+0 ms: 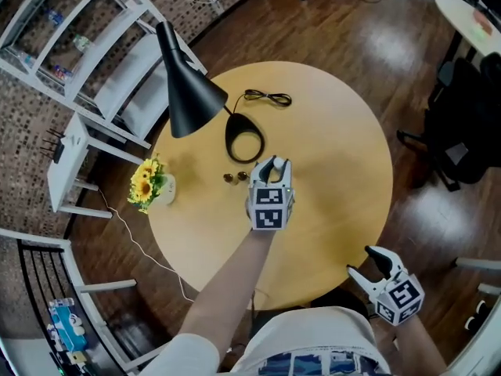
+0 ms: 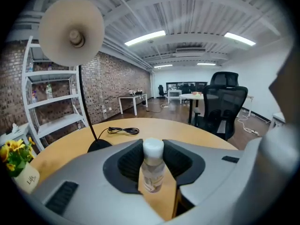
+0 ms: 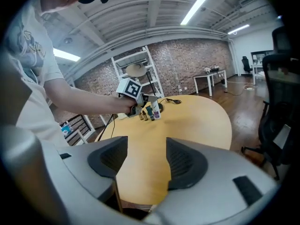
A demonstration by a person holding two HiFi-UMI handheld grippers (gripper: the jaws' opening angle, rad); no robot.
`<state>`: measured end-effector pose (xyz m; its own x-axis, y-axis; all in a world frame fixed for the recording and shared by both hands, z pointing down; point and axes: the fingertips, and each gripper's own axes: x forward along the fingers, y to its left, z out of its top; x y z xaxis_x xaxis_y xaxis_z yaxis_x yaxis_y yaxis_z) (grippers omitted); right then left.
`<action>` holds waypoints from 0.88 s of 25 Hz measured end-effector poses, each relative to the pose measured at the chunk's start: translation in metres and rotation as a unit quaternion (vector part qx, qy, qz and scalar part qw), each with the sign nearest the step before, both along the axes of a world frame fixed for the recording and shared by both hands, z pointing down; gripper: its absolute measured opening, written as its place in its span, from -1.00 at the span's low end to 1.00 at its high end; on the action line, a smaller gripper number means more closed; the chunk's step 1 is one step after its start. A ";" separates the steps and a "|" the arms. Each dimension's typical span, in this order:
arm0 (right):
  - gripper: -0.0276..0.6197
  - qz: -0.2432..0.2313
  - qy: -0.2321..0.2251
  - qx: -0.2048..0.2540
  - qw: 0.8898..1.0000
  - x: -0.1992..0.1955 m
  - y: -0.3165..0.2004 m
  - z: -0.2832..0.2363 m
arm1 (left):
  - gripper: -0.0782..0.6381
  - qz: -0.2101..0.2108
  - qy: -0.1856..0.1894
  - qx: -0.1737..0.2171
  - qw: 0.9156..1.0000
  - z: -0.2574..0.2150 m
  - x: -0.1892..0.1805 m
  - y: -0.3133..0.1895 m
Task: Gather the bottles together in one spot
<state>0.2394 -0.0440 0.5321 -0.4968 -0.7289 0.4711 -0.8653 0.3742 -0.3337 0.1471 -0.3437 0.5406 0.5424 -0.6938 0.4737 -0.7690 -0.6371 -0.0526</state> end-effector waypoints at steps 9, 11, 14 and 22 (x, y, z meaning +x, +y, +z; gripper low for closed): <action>-0.04 0.040 0.009 -0.038 0.998 0.017 0.027 0.015 | -0.44 -0.052 0.009 0.007 0.999 0.035 -0.012 -0.036; -0.04 0.041 0.011 -0.039 0.998 0.019 0.026 0.016 | -0.44 -0.060 0.009 0.008 0.998 0.041 -0.014 -0.040; -0.04 0.042 0.015 -0.042 0.998 0.025 0.026 0.018 | -0.43 -0.066 0.010 0.009 0.998 0.043 -0.012 -0.041; -0.04 0.034 0.020 -0.018 0.999 0.017 0.014 0.011 | -0.25 -0.053 0.012 0.050 0.997 0.003 -0.025 -0.019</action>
